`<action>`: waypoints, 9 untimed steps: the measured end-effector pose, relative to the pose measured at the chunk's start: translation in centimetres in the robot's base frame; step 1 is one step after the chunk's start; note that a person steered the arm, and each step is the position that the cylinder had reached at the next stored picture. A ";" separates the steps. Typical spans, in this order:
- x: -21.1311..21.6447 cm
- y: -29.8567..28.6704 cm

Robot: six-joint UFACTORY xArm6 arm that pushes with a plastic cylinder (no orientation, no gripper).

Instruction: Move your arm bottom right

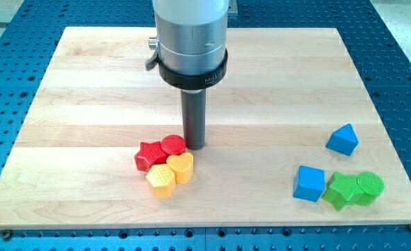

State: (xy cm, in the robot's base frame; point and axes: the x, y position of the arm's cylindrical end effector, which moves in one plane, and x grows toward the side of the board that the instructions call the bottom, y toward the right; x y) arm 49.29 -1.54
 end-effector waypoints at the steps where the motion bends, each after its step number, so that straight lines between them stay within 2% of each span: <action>1: -2.1 0.8; 2: -3.9 1.1; 4: -4.6 0.8; 5: -6.9 1.3; 6: -10.3 8.0; 7: -11.6 18.8; 8: -10.2 26.3; 9: -6.6 31.5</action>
State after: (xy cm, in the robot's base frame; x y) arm 42.71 29.93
